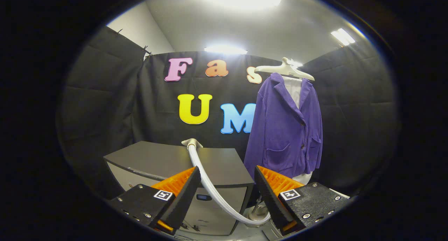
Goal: Iron the clothes twice with a garment steamer, once on the left side and once on the right side.
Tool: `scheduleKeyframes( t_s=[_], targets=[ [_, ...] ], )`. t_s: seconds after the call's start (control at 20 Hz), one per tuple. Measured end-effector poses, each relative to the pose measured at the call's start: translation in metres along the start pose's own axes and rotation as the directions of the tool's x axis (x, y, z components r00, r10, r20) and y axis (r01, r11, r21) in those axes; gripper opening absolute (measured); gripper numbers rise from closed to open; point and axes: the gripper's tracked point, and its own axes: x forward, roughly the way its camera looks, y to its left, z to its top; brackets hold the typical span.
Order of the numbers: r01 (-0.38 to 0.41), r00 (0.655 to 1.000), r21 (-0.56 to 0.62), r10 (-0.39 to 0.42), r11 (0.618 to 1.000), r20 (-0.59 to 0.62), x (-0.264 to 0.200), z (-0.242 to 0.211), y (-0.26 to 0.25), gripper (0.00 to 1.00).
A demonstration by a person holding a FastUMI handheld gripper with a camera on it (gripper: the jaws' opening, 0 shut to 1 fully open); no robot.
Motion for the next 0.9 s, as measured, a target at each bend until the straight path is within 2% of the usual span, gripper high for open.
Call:
scheduleKeyframes(
  t_s=[0.2, 0.35, 0.6, 0.9],
  targets=[
    [-0.014, 1.0, -0.015, 0.013, 1.0, -0.021, -0.003, -0.011, -0.006, 0.95],
    [-0.056, 0.998, -0.003, 0.056, 0.998, -0.012, -0.01, -0.006, -0.009, 0.95],
    [-0.166, 0.986, -0.027, 0.166, 0.986, -0.012, -0.026, 0.012, -0.014, 0.95],
    [-0.337, 0.941, 0.021, 0.337, 0.941, 0.001, -0.041, 0.039, -0.013, 0.95]
  ],
)
